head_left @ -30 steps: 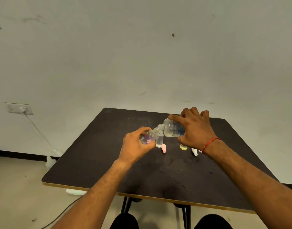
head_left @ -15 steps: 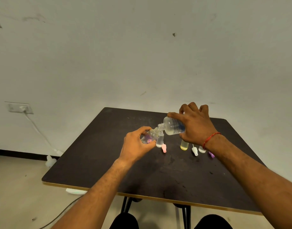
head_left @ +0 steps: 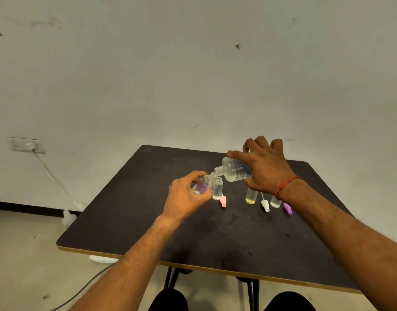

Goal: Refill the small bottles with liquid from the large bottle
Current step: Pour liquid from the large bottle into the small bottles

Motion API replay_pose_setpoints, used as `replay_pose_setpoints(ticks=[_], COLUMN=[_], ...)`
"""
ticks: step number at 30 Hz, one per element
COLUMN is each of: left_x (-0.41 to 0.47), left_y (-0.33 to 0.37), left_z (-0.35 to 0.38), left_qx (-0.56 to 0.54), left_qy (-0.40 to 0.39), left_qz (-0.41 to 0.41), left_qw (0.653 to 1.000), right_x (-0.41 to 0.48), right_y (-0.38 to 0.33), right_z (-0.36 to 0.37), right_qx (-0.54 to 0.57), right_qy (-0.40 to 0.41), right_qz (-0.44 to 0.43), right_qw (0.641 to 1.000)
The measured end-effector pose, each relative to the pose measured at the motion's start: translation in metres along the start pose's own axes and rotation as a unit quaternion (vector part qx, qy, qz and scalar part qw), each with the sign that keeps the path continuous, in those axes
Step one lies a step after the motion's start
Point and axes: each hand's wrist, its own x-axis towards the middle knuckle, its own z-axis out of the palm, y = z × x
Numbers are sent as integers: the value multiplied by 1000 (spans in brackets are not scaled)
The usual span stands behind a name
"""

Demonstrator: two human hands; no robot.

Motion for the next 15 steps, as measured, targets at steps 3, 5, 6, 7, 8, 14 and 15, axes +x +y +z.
replay_pose_setpoints(ticks=[3,5,6,7,8,14,15], left_x=[1,1,1,1,1,1,1], left_y=[0,0,-1,-1,-1,0,0], left_z=[1,1,1,1,1,1,1], left_qx=[3,5,6,5,4,2,3], left_qy=[2,2,2,2,2,4,4], left_qz=[-3,-1,0,0,0,-1,-1], left_qw=[1000,1000,1000,1000,1000,1000,1000], right_x=[1,1,1,2,2,3,3], right_y=[1,1,1,1,1,0,1], right_z=[1,1,1,1,1,-1,-1], right_qx=[0,-2,-3,-4,-6,-11,-11], right_qy=[4,6,5,4,2,2,3], right_qz=[-2,-3,-3,-3,-3,-7,-8], right_qw=[1000,1000,1000,1000,1000,1000,1000])
